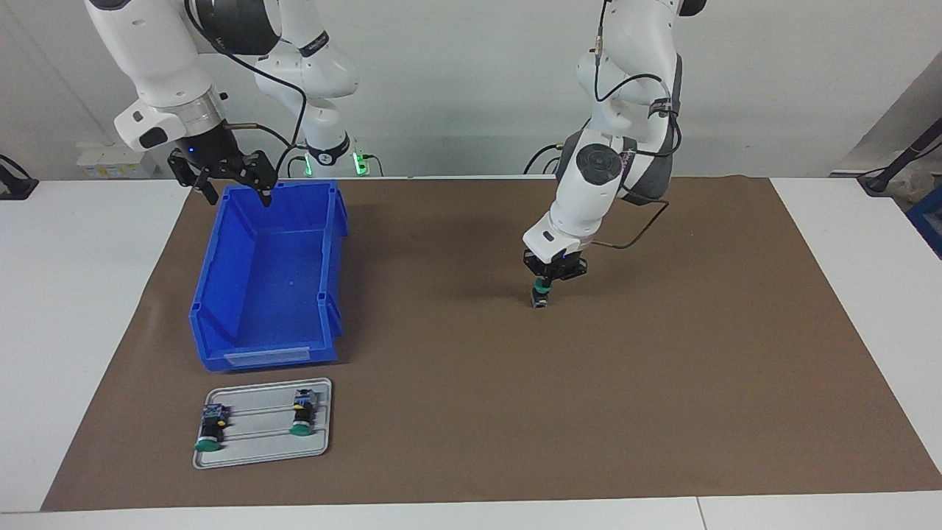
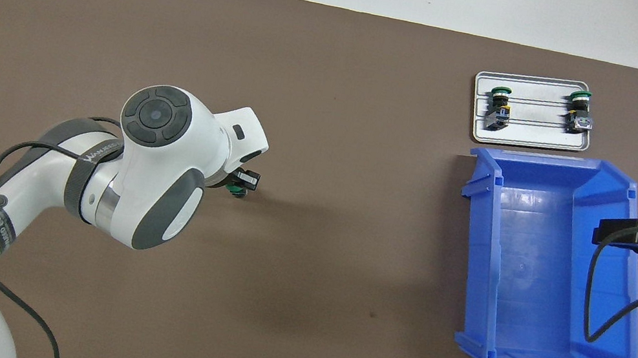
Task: Place and press button with both arms
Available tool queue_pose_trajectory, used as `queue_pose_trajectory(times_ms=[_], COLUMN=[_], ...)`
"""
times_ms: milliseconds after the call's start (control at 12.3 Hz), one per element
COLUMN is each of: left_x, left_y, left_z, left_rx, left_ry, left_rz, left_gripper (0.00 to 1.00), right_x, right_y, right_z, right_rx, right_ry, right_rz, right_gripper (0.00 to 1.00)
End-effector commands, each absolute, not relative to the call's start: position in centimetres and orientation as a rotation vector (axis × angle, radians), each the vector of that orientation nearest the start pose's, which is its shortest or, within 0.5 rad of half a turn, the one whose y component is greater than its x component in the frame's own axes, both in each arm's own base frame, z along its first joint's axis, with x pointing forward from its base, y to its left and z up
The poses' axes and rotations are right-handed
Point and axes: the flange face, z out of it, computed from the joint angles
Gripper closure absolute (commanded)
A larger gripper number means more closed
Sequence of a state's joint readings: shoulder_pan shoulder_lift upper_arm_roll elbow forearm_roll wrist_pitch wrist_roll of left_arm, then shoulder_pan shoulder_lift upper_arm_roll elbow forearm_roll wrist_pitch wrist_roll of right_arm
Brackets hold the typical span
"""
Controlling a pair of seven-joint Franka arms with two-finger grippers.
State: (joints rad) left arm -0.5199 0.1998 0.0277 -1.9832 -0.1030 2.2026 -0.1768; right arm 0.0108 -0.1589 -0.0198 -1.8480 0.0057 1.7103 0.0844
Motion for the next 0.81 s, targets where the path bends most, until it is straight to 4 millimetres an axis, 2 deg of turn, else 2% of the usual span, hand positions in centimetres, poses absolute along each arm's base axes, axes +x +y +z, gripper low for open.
queue_pose_trajectory(times_ms=[0,325,568,730], left_x=[51.6,51.6,52.2,52.5], left_y=[-28.5,-28.6,-28.8,-27.8], left_z=[34.8,35.3,39.2,42.0], left_rx=[-3.173,-3.132,-3.132,-3.143], left_ry=[0.402,0.441,0.444,0.421], left_rz=[0.016,0.02,0.033,0.009], left_gripper=[1.0,1.0,1.0,1.0], right_x=[50.9,50.9,50.9,50.9], right_y=[-0.6,-0.6,-0.6,-0.6], right_z=[59.3,59.2,59.2,59.2], right_rx=[-3.129,-3.129,-3.129,-3.129], right_ry=[0.121,0.119,0.119,0.119], right_rz=[-0.043,-0.04,-0.04,-0.04], right_gripper=[0.01,0.01,0.01,0.01])
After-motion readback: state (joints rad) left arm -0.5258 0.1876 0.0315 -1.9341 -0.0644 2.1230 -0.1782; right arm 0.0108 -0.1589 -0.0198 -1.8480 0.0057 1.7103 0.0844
